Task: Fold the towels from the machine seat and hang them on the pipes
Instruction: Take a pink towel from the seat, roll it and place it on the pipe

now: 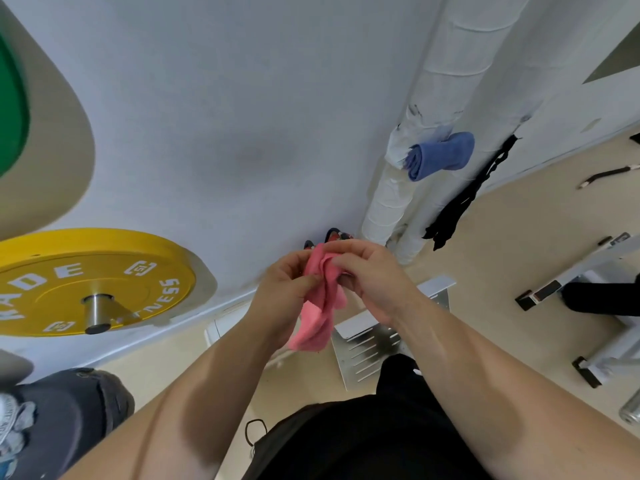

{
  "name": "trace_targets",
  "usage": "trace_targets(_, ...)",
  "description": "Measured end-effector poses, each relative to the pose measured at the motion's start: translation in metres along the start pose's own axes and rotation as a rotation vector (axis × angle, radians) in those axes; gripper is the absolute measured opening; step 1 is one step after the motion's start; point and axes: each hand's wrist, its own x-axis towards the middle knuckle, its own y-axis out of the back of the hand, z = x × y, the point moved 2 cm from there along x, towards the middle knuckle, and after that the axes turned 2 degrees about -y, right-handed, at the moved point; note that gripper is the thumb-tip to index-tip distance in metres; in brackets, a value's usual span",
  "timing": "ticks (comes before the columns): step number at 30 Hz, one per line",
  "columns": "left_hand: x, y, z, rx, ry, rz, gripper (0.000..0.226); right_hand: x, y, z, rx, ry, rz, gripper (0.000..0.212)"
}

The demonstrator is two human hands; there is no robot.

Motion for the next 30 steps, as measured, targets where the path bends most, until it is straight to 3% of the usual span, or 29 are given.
trace_targets(4, 0.003, 0.006, 0.003, -0.049, -0.022, 0.021, 0.034, 0.002, 0.000, -0.003, -0.414, 0.170, 0.048, 0.036)
trace_targets(7, 0.006, 0.013, 0.004, -0.145, -0.002, 0.087, 0.025, 0.004, 0.000, -0.007, -0.524, 0.257, 0.097, 0.016)
trace_targets(11, 0.007, 0.022, 0.008, -0.250, 0.045, 0.141, 0.013, 0.009, 0.004, -0.007, -0.704, 0.361, 0.128, 0.005)
trace_targets(15, 0.012, 0.034, 0.004, -0.199, 0.048, 0.213, 0.015, 0.009, 0.008, -0.009, -0.892, 0.482, 0.200, 0.011)
trace_targets(17, 0.013, 0.036, 0.003, -0.153, 0.044, 0.218, 0.019, 0.008, 0.009, -0.014, -0.849, 0.493, 0.139, 0.013)
trace_targets(21, 0.011, 0.032, 0.004, -0.144, 0.045, 0.163, 0.020, 0.009, 0.005, -0.019, -0.603, 0.335, -0.008, 0.009)
trace_targets(24, 0.006, 0.022, 0.009, -0.162, 0.042, 0.066, 0.025, 0.008, 0.000, -0.017, -0.676, 0.310, -0.074, 0.007)
trace_targets(30, 0.002, 0.006, 0.009, -0.314, 0.047, 0.016, 0.027, 0.008, -0.002, -0.016, -0.708, 0.364, 0.021, 0.008)
